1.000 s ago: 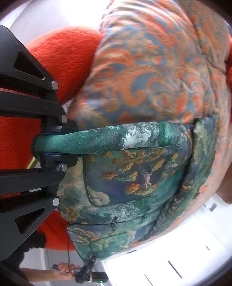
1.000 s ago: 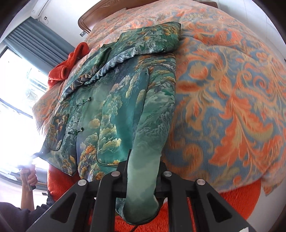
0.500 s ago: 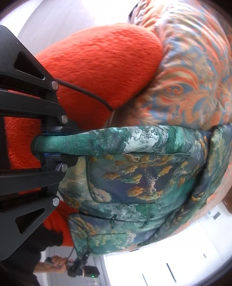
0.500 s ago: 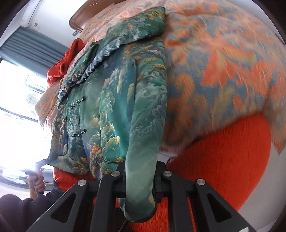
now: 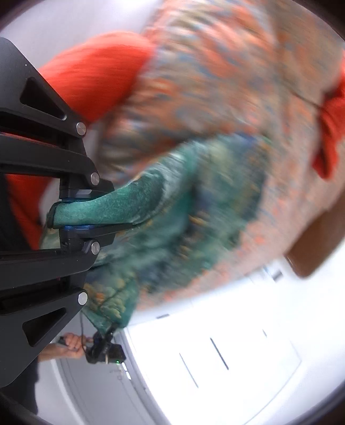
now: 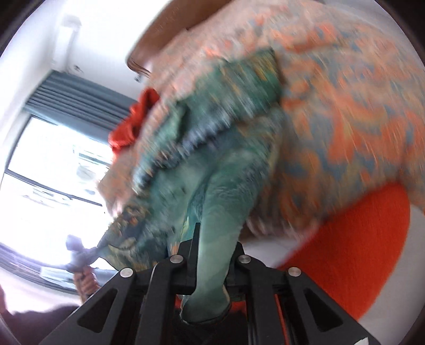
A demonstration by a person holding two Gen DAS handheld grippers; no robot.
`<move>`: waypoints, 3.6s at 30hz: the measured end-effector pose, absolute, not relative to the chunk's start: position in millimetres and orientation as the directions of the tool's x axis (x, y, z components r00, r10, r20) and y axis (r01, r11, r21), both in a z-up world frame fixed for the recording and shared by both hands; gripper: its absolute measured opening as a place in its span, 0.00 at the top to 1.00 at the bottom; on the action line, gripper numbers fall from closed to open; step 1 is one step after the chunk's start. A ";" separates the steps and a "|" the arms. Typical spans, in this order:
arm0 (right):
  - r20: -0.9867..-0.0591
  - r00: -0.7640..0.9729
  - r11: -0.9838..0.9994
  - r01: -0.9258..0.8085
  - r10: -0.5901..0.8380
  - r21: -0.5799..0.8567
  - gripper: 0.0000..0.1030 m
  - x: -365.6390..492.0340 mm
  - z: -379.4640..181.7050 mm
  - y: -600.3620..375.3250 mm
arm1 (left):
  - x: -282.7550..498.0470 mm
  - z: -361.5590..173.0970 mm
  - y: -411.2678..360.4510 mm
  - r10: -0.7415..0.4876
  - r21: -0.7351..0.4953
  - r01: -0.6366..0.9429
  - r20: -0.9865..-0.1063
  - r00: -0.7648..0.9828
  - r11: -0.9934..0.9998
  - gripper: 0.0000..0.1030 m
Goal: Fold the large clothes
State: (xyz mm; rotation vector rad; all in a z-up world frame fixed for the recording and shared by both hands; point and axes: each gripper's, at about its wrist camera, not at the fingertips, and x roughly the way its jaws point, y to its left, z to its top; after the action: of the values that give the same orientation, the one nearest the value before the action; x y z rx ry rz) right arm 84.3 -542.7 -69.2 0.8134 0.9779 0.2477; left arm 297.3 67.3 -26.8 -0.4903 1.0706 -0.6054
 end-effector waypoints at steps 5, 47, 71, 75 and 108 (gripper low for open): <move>-0.597 0.619 0.717 0.079 0.509 0.693 0.90 167.3 -35.2 -562.5 | 399.6 -8.3 28.2 -0.655 -0.586 0.299 -0.626 0.424 0.754 0.91; -0.858 0.514 0.969 0.214 -0.004 0.124 0.84 411.9 -106.5 -543.3 | 597.3 -111.0 -62.7 -0.283 -0.218 0.187 -0.830 0.480 0.958 0.90; -0.707 0.638 0.934 0.344 -0.306 -0.094 0.87 471.9 -150.0 -542.6 | 655.6 -189.5 -87.2 -0.083 -0.042 0.078 -0.741 0.666 0.996 0.84; -0.724 0.643 0.935 0.354 -0.251 -0.010 0.85 468.5 -184.0 -550.3 | 655.4 -202.8 -86.1 -0.108 -0.070 0.083 -0.737 0.667 0.994 0.83; -0.662 0.748 0.917 0.285 -0.031 0.278 0.38 371.0 -111.2 -585.4 | 559.0 -119.3 -32.8 -0.223 -0.228 0.085 -0.697 0.681 0.970 0.10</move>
State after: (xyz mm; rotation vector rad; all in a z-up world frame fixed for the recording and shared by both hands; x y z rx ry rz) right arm 371.0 -585.4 -111.2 0.3789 0.7078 -0.1773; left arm 559.0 -32.8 -119.3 -0.1828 0.8041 -0.1739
